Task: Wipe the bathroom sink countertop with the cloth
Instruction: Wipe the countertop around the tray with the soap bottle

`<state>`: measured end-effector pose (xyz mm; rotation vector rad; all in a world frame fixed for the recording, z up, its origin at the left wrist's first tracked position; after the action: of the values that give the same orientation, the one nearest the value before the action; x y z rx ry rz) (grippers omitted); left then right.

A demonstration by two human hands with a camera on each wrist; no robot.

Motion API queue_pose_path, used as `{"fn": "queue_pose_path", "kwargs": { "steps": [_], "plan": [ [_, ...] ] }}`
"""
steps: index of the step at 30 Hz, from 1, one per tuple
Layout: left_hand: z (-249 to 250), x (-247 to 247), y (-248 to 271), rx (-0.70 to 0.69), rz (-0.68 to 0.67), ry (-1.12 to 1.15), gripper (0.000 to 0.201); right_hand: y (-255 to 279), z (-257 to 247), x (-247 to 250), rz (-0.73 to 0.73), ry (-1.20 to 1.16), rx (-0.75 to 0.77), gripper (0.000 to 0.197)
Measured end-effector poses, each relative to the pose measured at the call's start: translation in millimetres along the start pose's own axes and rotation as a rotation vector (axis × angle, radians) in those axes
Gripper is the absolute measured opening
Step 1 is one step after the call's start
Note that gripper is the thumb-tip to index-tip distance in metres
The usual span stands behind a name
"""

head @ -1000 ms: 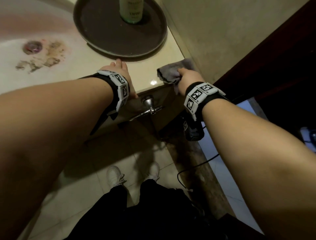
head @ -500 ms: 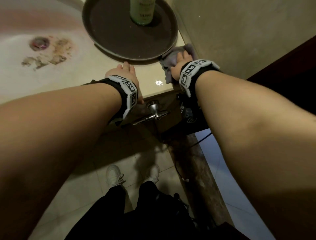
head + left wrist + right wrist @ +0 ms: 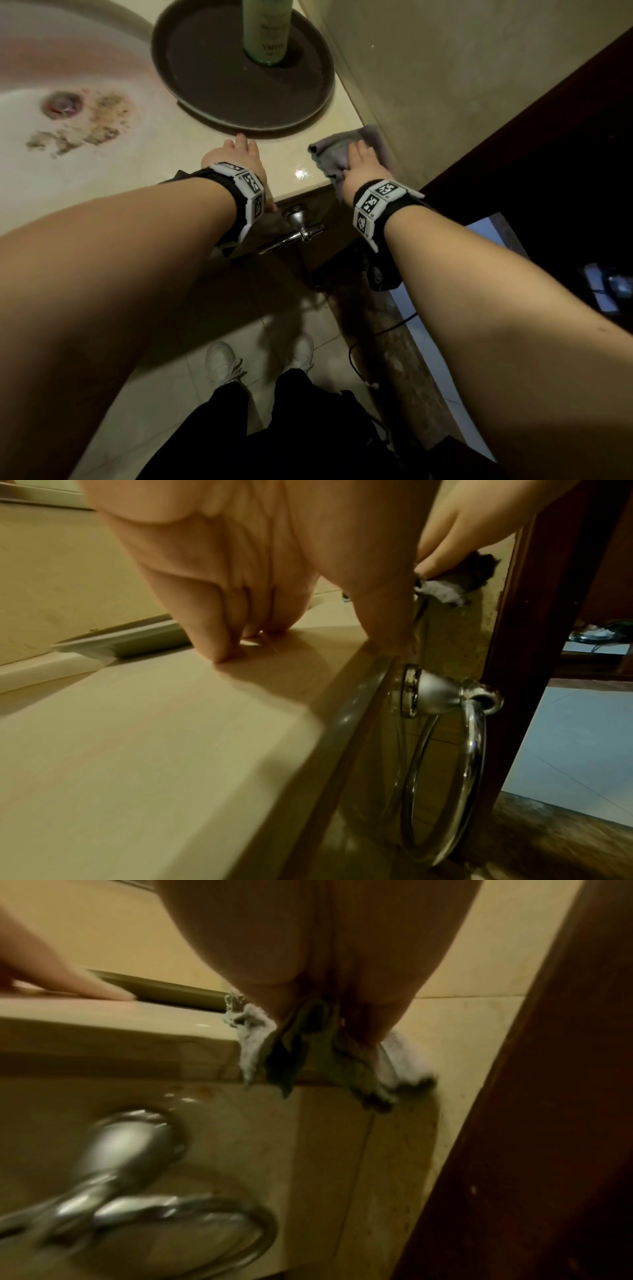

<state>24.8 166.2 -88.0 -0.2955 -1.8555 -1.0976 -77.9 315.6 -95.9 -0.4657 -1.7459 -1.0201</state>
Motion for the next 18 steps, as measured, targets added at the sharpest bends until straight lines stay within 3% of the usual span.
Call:
{"fn": "queue_pose_path", "kwargs": {
  "steps": [6,11,18],
  "plan": [
    [-4,0,3,-0.044,0.034,-0.003,0.122,23,-43,-17,-0.036,0.048,0.173,0.066],
    [-6,2,4,-0.072,0.026,-0.019,0.122,23,-54,-21,-0.013,0.019,0.202,0.066],
    [-5,3,4,-0.071,0.051,-0.055,0.122,0,-17,-7,0.024,-0.03,0.029,0.062]
  ]
}}
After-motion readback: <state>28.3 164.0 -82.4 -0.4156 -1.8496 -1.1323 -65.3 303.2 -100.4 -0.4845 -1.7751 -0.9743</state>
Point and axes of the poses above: each hand's wrist, its own y-axis away from the middle knuckle, its own x-axis out of the back of the hand, z = x × y, the point moved 1 cm from there along -y, towards the middle knuckle, and after that the axes turned 8 degrees about x, right-handed, at the moved point
